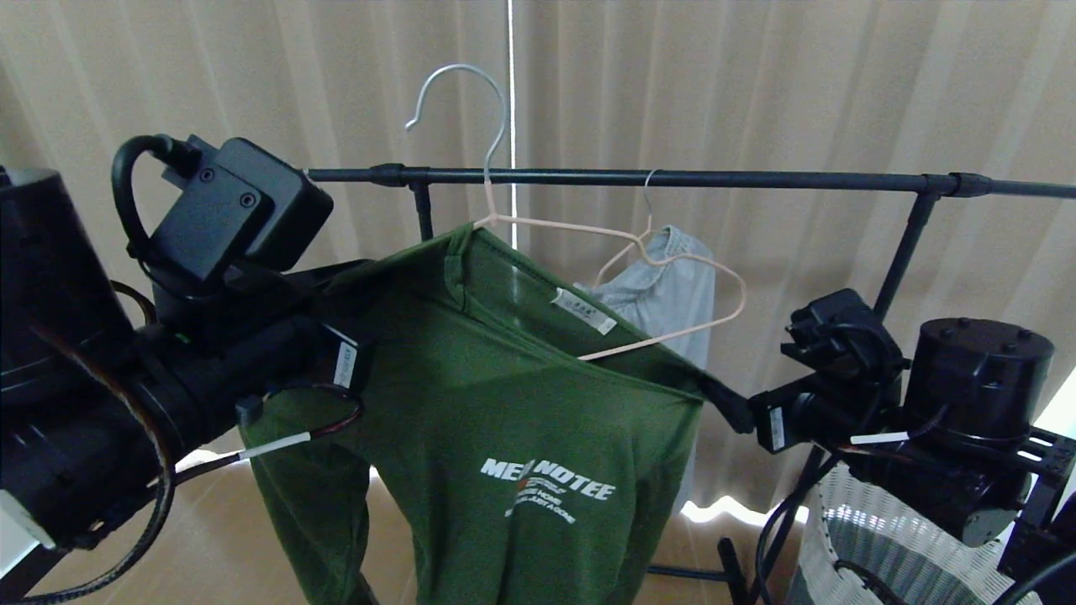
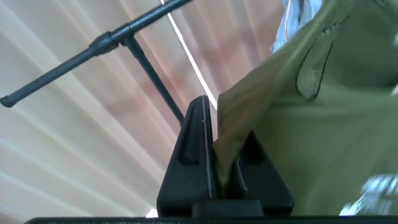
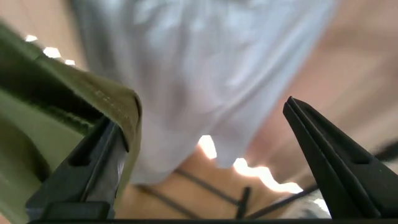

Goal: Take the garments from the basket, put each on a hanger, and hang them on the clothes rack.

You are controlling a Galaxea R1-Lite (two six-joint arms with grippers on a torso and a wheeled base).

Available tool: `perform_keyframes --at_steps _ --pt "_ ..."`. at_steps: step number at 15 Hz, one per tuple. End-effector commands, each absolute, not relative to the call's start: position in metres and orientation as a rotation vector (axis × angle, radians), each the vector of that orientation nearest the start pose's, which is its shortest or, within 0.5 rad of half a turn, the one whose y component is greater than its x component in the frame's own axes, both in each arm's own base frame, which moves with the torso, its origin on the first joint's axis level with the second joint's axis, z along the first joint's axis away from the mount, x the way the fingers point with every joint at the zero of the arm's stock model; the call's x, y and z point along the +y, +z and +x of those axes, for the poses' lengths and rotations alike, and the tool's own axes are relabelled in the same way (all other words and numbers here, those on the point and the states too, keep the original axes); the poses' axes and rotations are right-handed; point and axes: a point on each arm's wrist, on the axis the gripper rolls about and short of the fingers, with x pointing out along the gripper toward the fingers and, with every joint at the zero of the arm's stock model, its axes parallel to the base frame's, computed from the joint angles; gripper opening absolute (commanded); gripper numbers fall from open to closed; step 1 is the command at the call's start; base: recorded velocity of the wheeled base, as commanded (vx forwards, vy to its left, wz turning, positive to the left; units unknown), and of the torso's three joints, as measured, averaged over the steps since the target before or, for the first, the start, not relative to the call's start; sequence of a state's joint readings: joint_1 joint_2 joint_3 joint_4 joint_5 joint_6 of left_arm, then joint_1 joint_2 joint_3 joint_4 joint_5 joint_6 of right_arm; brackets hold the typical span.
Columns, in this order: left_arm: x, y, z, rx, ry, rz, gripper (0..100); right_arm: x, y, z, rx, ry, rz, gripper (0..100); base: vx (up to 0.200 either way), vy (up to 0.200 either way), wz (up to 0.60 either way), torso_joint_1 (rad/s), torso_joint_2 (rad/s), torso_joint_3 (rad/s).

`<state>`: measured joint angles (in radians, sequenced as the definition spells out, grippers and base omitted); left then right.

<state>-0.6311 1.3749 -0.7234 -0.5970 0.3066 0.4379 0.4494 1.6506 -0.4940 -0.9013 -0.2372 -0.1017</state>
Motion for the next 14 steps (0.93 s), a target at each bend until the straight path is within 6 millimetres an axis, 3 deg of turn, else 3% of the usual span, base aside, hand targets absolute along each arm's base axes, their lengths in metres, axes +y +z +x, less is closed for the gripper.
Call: perform_keyframes --at_steps 1,10,12,14 --pt "-0.124 0.236 0.183 -0.007 -0.327 0.483 0 0.098 0.157 0.241 0.183 0.178 -0.169 100 0.000 0.000 0.00 0.000 0.00 0.000" --pt "-0.114 0.199 0.176 0.102 -0.340 0.618 0 0.094 0.198 0.234 0.086 0.181 -0.136 100 0.000 0.000 0.00 0.000 0.00 0.000" --pt "-0.115 0.196 0.177 0.114 -0.341 0.622 0 0.104 0.201 0.226 0.072 0.233 -0.133 100 0.000 0.000 0.00 0.000 0.00 0.000" --pt "-0.118 0.194 0.185 0.141 -0.272 0.623 0 0.125 0.202 0.204 0.063 0.354 -0.137 100 0.000 0.000 0.00 0.000 0.00 0.000"
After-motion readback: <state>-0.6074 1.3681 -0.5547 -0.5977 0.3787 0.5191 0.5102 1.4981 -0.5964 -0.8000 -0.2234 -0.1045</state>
